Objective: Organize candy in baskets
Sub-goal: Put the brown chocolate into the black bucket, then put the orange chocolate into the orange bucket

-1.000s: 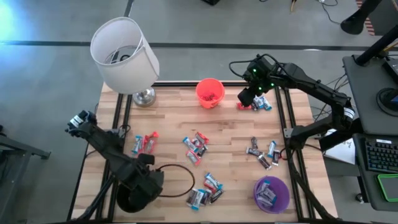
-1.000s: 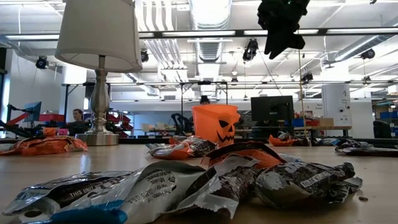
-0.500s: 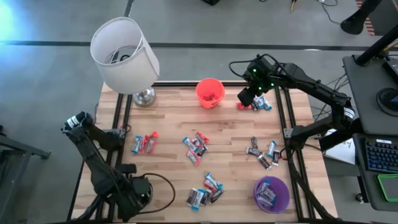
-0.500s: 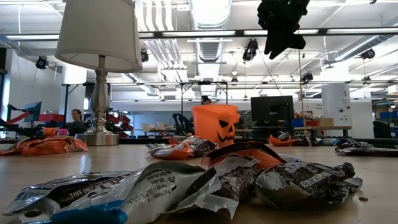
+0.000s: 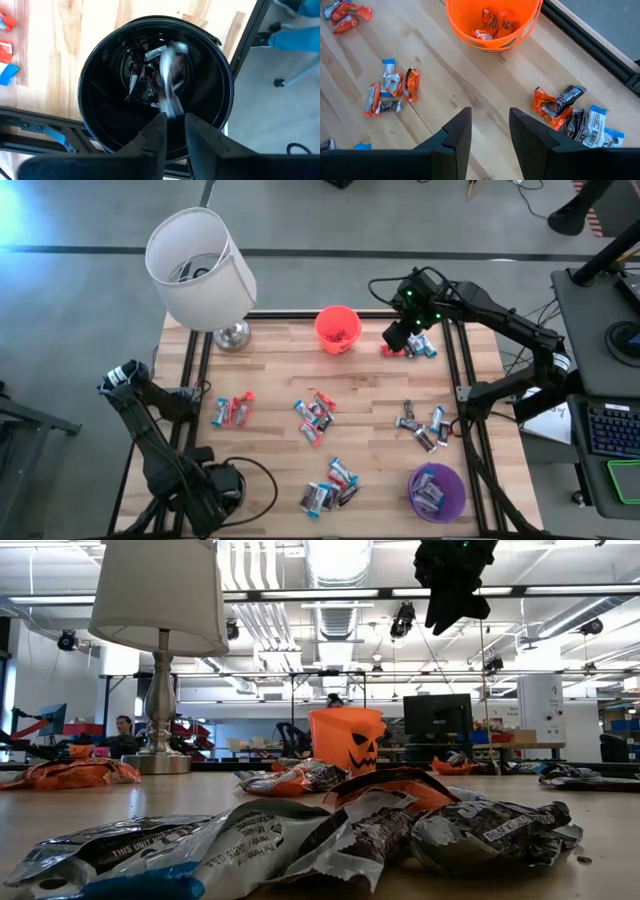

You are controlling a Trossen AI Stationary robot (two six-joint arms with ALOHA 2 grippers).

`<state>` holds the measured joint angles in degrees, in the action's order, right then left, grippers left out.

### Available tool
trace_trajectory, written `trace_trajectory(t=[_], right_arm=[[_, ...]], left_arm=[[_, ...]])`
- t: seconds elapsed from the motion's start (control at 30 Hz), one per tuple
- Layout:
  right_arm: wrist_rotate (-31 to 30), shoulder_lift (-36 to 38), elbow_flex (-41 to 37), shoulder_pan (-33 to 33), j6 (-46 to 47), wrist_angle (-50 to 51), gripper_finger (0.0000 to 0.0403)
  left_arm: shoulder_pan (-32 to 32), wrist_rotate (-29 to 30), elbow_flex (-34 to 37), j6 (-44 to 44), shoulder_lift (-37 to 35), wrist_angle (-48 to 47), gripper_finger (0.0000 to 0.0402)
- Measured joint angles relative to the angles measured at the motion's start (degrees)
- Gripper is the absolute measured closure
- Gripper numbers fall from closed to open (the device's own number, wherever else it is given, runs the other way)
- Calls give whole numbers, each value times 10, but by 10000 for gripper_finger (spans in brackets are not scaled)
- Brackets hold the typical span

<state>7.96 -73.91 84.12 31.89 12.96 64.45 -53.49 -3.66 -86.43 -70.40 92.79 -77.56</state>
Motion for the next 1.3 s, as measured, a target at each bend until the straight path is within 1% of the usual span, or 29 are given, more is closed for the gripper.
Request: trace_trajectory(t=[0.1, 0.23, 0.3, 0.37, 0.43, 0.57, 0.6, 0.7, 0.87, 1.03, 1.3], right_arm=[[25, 0, 0, 0, -6, 0, 280], [78, 0, 0, -3, -16, 0, 280], [84, 0, 0, -10, -16, 0, 280], [85, 0, -2, -22, -16, -1, 280], [86, 0, -9, -37, -16, -2, 280], [86, -4, -31, -75, -12, -22, 280], [86, -7, -39, -86, -9, -34, 280], [86, -21, -59, -117, -1, -72, 280], [86, -48, -68, -165, 16, -149, 280], [86, -78, -68, -193, 25, -208, 280], [77, -141, -67, -216, 37, -255, 280]], left_arm=[[0, 16, 0, -21, 0, 0, 317], [0, 92, 0, -52, 0, -6, 290], [2, 131, 0, -73, 0, -19, 281], [6, 152, 0, -88, -2, -37, 277], [8, 164, 0, -93, -7, -64, 276], [12, 168, 0, -108, -28, -125, 276], [13, 170, 1, -109, -36, -124, 276], [13, 202, 5, -117, -64, -125, 276], [14, 242, 23, -116, -110, -124, 276], [15, 252, 63, -119, -154, -124, 276], [15, 252, 149, -122, -203, -117, 276]])
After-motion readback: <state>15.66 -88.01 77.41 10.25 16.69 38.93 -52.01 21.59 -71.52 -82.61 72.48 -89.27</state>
